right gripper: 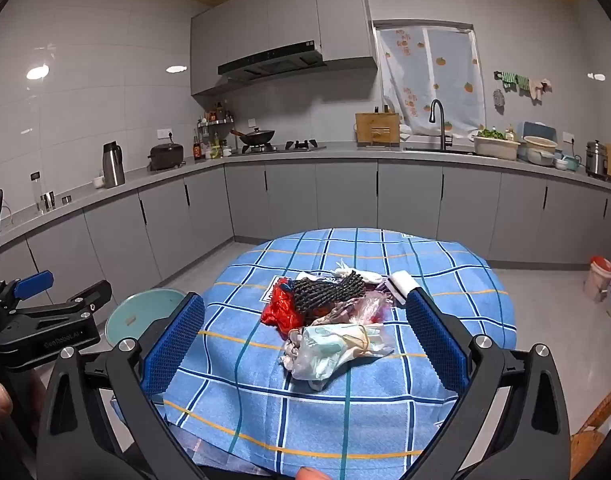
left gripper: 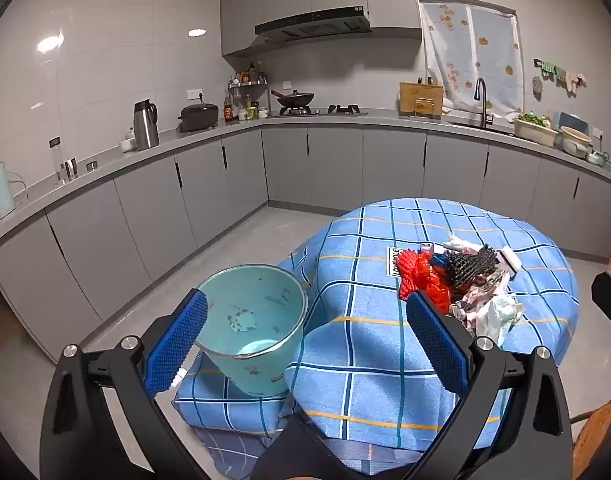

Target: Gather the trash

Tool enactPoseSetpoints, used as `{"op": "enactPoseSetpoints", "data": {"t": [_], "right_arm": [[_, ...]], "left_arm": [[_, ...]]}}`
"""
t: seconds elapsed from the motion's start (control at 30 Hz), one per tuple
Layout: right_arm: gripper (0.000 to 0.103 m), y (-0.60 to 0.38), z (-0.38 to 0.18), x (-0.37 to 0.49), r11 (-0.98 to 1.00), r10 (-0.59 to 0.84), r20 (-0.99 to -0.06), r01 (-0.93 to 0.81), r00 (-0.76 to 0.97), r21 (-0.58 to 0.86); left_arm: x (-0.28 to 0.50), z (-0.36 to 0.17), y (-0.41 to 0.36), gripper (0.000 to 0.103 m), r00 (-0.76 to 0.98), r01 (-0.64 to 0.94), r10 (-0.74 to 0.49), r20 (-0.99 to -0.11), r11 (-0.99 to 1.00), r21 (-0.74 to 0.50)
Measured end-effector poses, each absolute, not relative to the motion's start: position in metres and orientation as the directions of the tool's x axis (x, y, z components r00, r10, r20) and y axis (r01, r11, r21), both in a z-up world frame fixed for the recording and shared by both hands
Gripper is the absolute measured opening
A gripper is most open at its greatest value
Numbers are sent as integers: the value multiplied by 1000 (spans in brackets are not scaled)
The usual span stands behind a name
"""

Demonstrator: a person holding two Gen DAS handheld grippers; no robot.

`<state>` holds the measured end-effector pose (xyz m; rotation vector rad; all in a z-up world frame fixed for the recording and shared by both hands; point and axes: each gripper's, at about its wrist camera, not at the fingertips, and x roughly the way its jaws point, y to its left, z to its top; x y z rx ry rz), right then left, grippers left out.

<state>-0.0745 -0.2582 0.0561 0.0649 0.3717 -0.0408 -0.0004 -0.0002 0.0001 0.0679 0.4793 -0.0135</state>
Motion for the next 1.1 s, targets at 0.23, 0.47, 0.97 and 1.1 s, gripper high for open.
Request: {"op": "enactPoseSetpoints", "data": {"t": [0.23,0.47,0.97,1.1], "right_arm": [[99,-259,59,-77,997,-26,-357,50,934,57],[99,-259,66,-82,997,-26,-354,50,935,59],[99,-256,58,-74,997,-23,-363,47,931,56],[99,-256,58,-74,997,-21,-365,45,931,58]], "left_arm": [[0,0,-2,98,889,30,4,-459,997,68],[-5,3,-7,98,890,32,3,-456,997,68],[-3,4,0,98,889,42,-9,-459,997,62],[-2,4,0,98,889,42,-8,-458,997,64]]}}
